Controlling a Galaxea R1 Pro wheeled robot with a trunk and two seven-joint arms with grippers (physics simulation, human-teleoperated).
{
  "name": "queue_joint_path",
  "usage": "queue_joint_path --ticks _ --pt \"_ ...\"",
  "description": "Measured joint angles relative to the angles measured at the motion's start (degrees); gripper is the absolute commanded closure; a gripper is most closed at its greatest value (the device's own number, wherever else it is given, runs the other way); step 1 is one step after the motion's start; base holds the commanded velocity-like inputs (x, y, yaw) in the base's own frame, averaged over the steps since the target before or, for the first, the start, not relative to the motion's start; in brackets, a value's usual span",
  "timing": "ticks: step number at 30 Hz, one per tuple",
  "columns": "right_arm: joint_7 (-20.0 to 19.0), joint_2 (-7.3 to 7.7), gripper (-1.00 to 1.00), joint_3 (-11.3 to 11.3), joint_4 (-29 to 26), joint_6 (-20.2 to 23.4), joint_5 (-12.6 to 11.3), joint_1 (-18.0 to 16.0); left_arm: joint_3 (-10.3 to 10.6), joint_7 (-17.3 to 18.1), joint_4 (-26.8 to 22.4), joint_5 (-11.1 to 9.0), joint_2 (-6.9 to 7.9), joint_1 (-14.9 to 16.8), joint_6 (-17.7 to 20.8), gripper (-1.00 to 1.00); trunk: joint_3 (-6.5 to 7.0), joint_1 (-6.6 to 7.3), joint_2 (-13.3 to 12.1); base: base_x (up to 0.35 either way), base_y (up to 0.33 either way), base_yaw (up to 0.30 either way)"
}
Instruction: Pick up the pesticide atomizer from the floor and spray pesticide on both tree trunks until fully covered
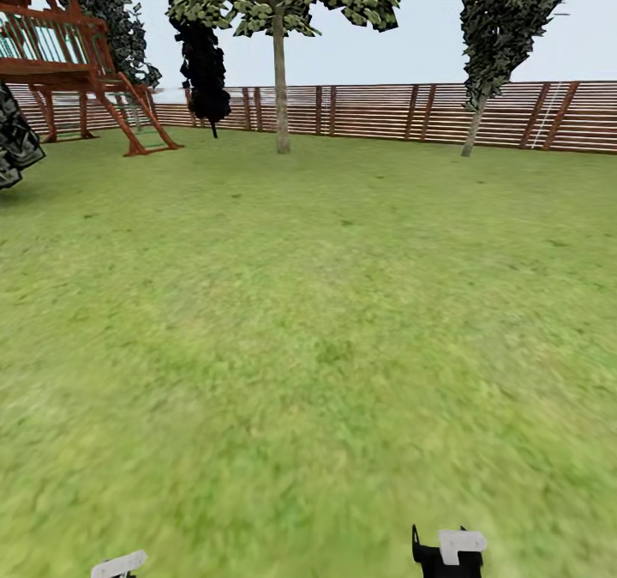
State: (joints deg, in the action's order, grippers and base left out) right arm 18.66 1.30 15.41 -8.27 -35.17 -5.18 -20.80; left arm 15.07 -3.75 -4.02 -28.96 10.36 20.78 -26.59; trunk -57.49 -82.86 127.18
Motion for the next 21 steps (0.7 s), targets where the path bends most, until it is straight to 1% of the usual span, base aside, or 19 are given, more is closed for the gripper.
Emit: queue_joint_path --ticks 21 --pt "0.0 0.0 -1.0 0.0 0.0 0.0 0.0 0.0 0.0 0.0 0.0 0.0 0.0 -0.04 0.07 1.0 0.0 0.0 0.0 0.338 0.0 0.0"
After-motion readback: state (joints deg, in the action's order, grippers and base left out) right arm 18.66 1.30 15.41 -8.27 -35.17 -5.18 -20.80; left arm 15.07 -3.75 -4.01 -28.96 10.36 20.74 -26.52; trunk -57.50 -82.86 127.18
